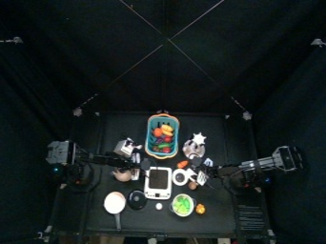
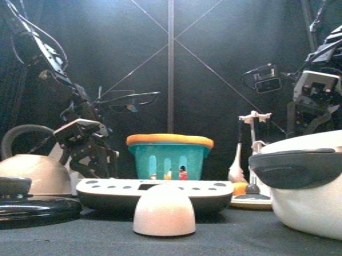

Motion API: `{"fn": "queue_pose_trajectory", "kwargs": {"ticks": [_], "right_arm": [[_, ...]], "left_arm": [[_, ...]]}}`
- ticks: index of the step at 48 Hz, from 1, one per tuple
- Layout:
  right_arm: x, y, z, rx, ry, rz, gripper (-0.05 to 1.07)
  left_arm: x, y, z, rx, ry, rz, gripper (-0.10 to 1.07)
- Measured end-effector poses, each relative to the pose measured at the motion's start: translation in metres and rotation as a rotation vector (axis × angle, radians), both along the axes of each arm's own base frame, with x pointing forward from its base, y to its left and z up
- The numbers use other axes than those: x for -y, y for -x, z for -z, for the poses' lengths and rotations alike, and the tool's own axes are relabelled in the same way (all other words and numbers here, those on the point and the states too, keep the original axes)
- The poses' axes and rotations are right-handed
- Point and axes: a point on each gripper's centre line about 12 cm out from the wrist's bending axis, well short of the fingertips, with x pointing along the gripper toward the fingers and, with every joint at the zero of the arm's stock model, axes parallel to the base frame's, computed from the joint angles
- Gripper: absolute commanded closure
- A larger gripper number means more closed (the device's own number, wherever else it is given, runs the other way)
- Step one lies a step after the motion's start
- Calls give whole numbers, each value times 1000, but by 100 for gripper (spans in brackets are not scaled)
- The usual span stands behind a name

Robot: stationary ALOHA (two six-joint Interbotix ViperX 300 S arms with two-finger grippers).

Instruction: Grab egg top

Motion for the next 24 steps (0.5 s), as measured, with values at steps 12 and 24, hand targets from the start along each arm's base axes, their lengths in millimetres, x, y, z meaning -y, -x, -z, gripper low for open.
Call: {"fn": "queue_pose_trajectory", "kwargs": {"ticks": [12, 24], "right_arm": [[0, 0, 0, 0, 0, 0, 9], [0, 0, 0, 0, 0, 0, 9]], "left_arm": [[1, 0, 0, 1, -1, 3, 22], [0, 0, 0, 0, 0, 0, 31]]}}
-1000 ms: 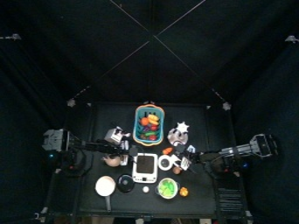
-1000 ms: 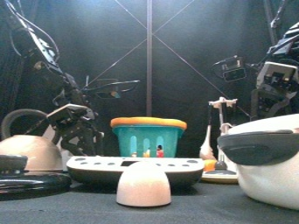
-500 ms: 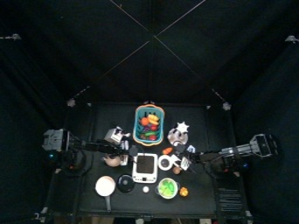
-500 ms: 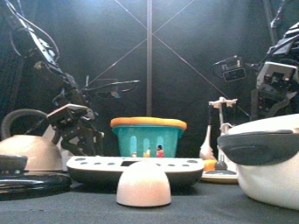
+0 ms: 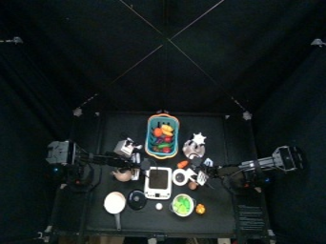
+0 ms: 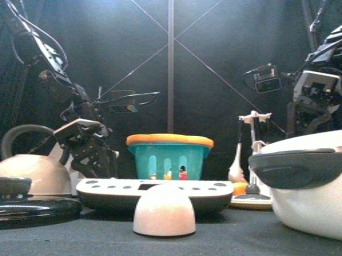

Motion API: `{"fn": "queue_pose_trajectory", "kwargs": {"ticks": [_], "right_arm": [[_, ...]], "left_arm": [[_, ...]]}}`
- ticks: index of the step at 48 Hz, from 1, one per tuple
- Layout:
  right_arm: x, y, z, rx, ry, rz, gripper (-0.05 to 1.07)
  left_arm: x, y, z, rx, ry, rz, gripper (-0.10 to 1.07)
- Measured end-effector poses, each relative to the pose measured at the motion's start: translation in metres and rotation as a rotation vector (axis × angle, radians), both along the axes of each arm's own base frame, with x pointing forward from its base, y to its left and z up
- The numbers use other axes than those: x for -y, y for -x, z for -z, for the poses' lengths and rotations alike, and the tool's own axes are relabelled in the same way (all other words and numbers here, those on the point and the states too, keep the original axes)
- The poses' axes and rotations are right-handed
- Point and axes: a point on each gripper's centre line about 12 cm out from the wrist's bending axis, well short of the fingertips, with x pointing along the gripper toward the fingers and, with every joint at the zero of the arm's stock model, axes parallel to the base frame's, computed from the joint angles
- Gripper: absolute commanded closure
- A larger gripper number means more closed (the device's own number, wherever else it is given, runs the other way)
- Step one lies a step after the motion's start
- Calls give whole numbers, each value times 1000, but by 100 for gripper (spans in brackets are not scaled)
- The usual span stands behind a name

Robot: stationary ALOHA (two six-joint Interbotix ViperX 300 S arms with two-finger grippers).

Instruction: Grab egg top

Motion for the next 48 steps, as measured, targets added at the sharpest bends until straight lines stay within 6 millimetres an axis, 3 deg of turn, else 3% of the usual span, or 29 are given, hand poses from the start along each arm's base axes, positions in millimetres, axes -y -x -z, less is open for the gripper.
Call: {"fn": "queue_pose_trajectory", "kwargs": {"ticks": [48], "right_arm": [[0, 0, 0, -2, 1, -1, 9]], "left_arm": [[-1, 21, -31, 29, -20, -15, 31]]}}
